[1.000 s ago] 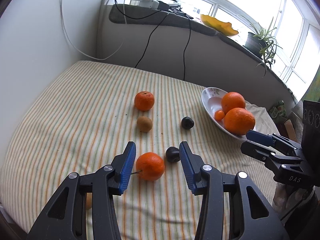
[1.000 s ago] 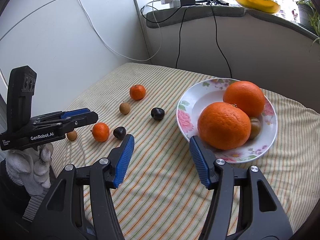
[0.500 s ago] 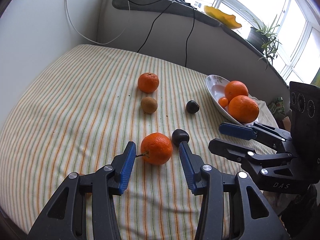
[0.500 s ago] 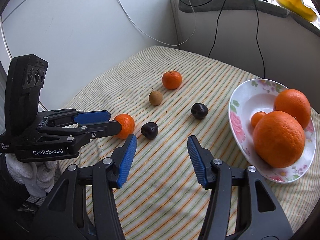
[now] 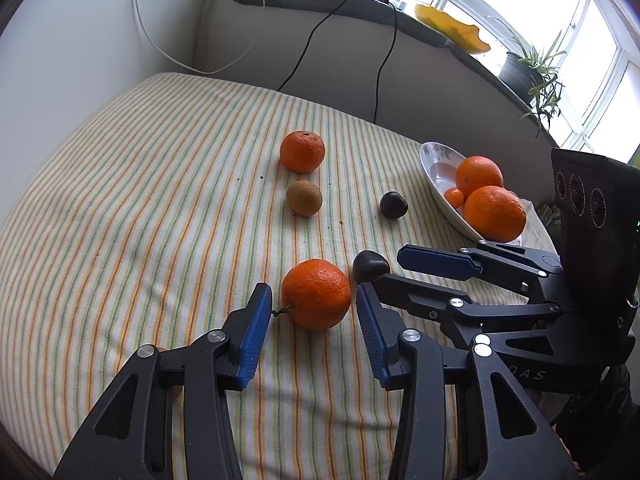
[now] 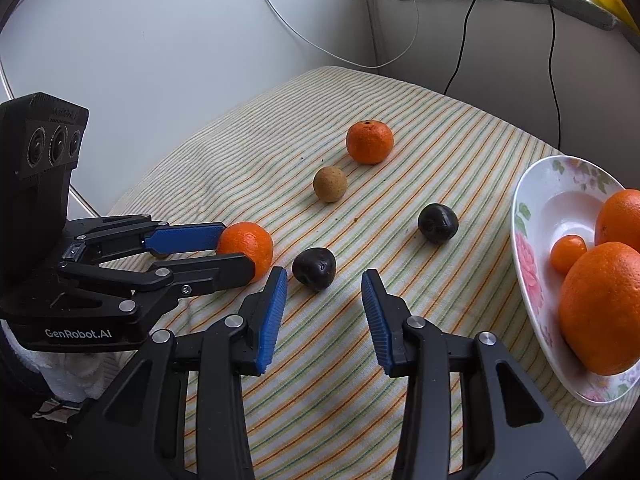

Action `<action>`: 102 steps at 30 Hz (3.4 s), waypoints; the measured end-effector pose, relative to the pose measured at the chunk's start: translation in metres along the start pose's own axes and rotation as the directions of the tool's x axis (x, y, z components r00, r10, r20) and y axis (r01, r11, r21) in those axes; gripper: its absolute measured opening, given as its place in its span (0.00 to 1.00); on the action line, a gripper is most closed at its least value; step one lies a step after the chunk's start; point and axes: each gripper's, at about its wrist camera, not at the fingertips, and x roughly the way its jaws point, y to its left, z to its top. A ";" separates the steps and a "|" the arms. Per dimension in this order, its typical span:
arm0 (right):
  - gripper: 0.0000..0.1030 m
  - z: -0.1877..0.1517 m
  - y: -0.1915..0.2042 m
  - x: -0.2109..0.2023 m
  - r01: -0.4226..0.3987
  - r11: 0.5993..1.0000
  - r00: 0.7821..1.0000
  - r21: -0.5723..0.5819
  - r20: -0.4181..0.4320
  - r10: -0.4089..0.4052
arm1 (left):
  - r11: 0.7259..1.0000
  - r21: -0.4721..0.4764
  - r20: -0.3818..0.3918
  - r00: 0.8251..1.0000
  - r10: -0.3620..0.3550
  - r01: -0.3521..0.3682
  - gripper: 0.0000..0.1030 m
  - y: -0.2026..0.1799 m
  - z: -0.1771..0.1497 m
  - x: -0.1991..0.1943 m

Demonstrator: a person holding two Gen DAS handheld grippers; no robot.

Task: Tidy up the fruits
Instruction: 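Grasp the small tangerine with the left gripper while the right grasps a dark plum, then lift and carry the tangerine and plum with both grippers over the plate, then open the right gripper to drop the plum while the left releases the tangerine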

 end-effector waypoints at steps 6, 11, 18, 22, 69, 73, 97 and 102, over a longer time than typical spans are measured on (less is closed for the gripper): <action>0.35 0.004 0.001 0.010 -0.004 1.000 1.000 -0.006 -0.014 0.004 | 1.000 -0.002 -0.002 1.000 -0.005 0.005 0.36 0.001 0.000 0.001; 0.24 0.007 0.004 0.012 -0.012 1.000 1.000 -0.012 -0.011 0.012 | 1.000 -0.003 0.001 1.000 -0.007 0.007 0.34 0.000 0.000 0.001; 0.23 0.004 -0.003 0.003 -0.017 1.000 1.000 0.014 0.017 0.017 | 1.000 -0.003 0.005 1.000 -0.007 0.007 0.34 -0.001 0.002 0.001; 0.23 0.002 -0.008 -0.006 -0.011 0.999 0.999 0.030 0.037 0.010 | 1.000 -0.003 0.011 1.000 -0.010 0.010 0.34 -0.003 0.004 0.001; 0.23 -0.056 -0.110 -0.145 0.176 0.938 0.949 0.299 0.201 -0.243 | 0.974 0.178 0.013 0.989 -0.148 0.143 0.34 -0.111 0.074 0.056; 0.23 -0.057 -0.117 -0.144 0.189 0.931 0.946 0.313 0.196 -0.258 | 0.972 0.187 0.003 0.989 -0.146 0.143 0.34 -0.116 0.079 0.065; 0.23 -0.061 -0.133 -0.132 0.225 0.916 0.944 0.333 0.160 -0.290 | 0.974 0.184 -0.015 0.991 -0.132 0.133 0.34 -0.118 0.087 0.078; 0.24 -0.061 -0.134 -0.132 0.227 0.913 0.942 0.338 0.160 -0.294 | 0.974 0.183 -0.017 0.991 -0.130 0.130 0.35 -0.119 0.087 0.079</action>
